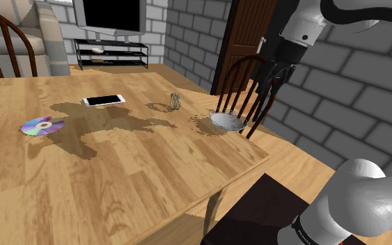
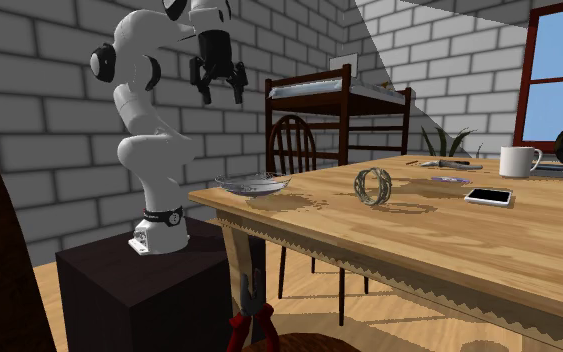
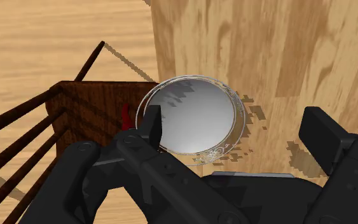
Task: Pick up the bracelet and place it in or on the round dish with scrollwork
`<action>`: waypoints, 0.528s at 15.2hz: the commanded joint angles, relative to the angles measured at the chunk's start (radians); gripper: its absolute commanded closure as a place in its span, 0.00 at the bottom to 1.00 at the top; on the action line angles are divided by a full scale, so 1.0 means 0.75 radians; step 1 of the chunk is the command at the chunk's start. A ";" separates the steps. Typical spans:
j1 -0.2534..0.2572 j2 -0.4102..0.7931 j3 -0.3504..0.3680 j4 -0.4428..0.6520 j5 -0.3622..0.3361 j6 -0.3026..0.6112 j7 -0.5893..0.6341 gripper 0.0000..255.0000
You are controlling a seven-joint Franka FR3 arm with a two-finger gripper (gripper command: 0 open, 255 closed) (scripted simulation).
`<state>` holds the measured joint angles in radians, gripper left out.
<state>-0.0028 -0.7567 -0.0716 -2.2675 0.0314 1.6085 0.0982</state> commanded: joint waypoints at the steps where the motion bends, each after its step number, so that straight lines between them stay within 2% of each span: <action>1: 0.000 0.000 0.000 0.000 0.000 0.000 0.000 0.00; 8: 0.018 0.361 0.071 0.186 0.009 0.142 0.092 0.00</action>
<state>0.0084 -0.5327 -0.0275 -2.1546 0.0372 1.6997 0.1549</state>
